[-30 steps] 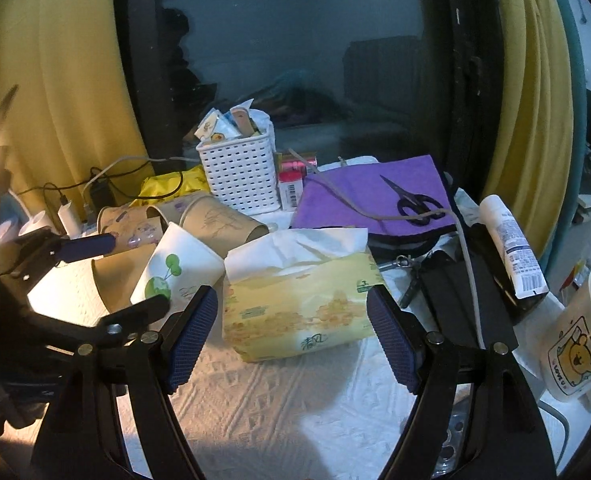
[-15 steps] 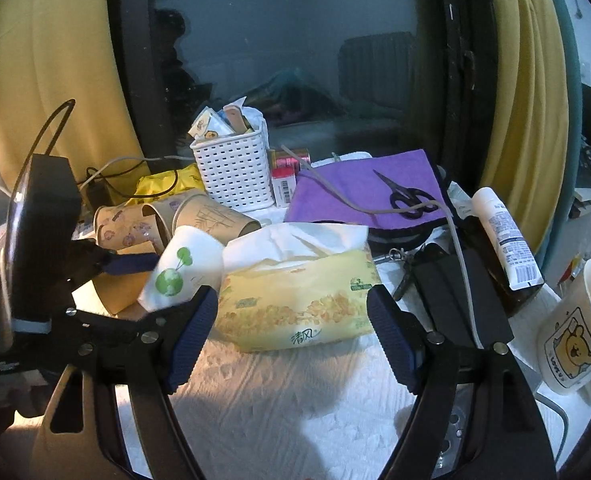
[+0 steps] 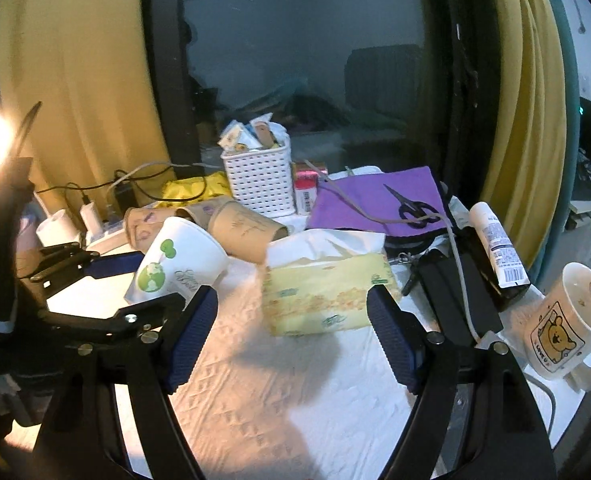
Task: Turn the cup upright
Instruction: 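Close the left gripper on the white cup's body, then lift the white cup with the left gripper and rotate it rim-up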
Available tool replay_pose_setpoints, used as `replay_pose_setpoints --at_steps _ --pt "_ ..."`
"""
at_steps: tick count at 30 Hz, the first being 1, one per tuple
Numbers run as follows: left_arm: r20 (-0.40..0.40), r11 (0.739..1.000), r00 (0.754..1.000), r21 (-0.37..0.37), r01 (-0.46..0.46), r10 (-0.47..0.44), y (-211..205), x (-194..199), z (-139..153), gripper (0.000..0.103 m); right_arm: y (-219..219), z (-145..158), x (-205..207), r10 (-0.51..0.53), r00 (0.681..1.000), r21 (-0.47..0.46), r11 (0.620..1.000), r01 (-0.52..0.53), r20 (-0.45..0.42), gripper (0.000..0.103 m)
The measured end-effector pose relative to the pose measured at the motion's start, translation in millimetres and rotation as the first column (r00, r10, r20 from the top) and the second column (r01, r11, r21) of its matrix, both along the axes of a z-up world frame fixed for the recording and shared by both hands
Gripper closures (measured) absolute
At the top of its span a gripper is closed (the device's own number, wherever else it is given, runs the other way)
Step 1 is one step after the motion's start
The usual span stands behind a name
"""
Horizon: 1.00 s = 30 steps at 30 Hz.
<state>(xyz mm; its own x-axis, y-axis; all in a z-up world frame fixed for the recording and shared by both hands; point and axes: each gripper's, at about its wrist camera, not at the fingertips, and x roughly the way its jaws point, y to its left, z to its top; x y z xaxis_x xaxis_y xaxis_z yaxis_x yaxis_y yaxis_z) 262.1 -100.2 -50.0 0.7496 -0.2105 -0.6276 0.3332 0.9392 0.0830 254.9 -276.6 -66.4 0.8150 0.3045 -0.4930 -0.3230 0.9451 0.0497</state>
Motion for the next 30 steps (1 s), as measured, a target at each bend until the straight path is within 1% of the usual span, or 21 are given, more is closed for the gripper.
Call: replay_pose_setpoints --at_steps 9,14,17,21,25,27,30 --pt "0.025 0.997 0.999 -0.07 -0.025 0.027 27.9 -61.8 5.0 0.043 23.3 3.5 -36.6 0.045 0.999 -0.012 0.999 -0.045 0.002 0.023" --pt "0.038 0.993 0.998 -0.106 -0.051 0.056 44.6 -95.8 2.4 0.043 36.7 1.9 -55.5 0.096 0.995 0.007 0.995 -0.096 -0.024 0.023" --pt "0.047 0.988 0.995 -0.131 -0.076 0.083 54.8 -117.2 -1.5 0.043 46.8 -1.8 -66.8 0.137 0.989 0.032 0.99 -0.136 -0.055 0.023" --pt "0.042 0.978 0.991 -0.174 -0.115 0.124 69.5 -143.1 -13.2 0.043 64.6 -8.1 -81.0 0.204 0.973 0.055 0.979 -0.199 -0.107 0.023" --pt "0.028 0.963 0.986 -0.222 -0.154 0.164 82.2 -162.9 -24.8 0.043 77.5 -16.4 -90.4 0.272 0.948 0.11 0.96 -0.256 -0.164 0.023" --pt "0.034 0.958 0.984 -0.239 -0.16 0.173 87.1 -172.7 -28.2 0.043 84.1 -19.8 -95.0 0.294 0.939 0.118 0.954 -0.277 -0.18 0.023" --pt "0.054 0.948 0.982 -0.277 -0.16 0.182 94.3 -185.2 -28.4 0.043 93.3 -23.3 -99.1 0.351 0.912 0.152 0.934 -0.325 -0.209 0.023"
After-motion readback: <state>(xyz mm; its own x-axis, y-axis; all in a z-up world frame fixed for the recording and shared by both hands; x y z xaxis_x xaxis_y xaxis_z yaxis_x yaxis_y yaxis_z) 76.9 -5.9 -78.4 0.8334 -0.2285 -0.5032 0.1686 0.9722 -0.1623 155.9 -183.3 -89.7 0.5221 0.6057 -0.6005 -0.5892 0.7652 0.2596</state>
